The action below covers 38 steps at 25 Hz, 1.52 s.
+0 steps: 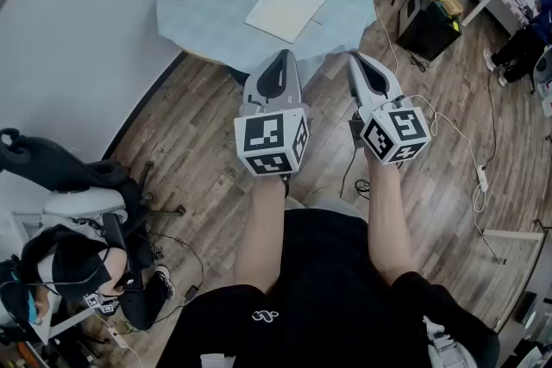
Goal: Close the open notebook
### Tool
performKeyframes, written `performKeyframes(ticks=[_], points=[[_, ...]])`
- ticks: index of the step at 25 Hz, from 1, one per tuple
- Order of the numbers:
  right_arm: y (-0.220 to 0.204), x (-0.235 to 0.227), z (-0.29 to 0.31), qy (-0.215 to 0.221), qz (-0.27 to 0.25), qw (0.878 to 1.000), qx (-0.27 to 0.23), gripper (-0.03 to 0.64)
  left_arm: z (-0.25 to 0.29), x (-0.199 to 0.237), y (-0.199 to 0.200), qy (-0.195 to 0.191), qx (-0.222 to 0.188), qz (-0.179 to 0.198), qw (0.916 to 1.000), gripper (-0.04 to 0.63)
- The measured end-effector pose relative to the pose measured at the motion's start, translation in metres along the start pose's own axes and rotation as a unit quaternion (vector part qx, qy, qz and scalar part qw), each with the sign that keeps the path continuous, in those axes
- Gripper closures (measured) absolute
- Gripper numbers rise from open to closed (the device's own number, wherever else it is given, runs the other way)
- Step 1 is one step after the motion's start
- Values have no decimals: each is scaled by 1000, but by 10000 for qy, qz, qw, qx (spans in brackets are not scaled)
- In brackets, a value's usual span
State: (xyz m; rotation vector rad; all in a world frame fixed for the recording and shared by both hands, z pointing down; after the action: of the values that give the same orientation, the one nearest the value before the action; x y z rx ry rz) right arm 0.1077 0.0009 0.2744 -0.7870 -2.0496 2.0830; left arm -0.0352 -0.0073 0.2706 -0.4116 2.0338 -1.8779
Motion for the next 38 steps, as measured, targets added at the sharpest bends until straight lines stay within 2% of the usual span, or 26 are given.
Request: performKeyframes(ticks=[4, 16, 21, 26, 34, 38], points=[[-2, -9, -7, -360, 235, 9990, -157, 609, -2, 0, -3, -111, 88, 17, 9999, 592], [10, -17, -8, -431, 327, 9982, -273, 607, 2, 15, -11, -129, 208, -24, 9997, 592], [5, -23, 0, -456, 361, 9981, -227, 609, 10, 19, -27, -183, 361, -13, 9992, 592], [1, -26, 23, -413, 220, 9988, -147, 608, 18, 38, -33, -55, 342, -111, 9993, 592], [-13, -59, 51, -451, 356, 9983, -89, 609, 50, 52, -52, 87, 507, -96, 9986, 592], [-23, -88, 61, -761, 16, 9971, 18, 609, 76, 47, -71, 70, 724, -30, 9973, 592]])
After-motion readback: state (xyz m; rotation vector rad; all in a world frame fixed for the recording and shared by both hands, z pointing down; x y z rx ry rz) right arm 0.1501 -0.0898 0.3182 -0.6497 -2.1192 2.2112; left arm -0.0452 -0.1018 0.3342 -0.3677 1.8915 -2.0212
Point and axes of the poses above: the fingertips, and each gripper's own axes: z forward along the fingers, x to its left, y out of its top, the point moved 3 cm from there along -z, backward along the fingers, and after that the axes turned 15 degrees about z, right-handed, at the moved point
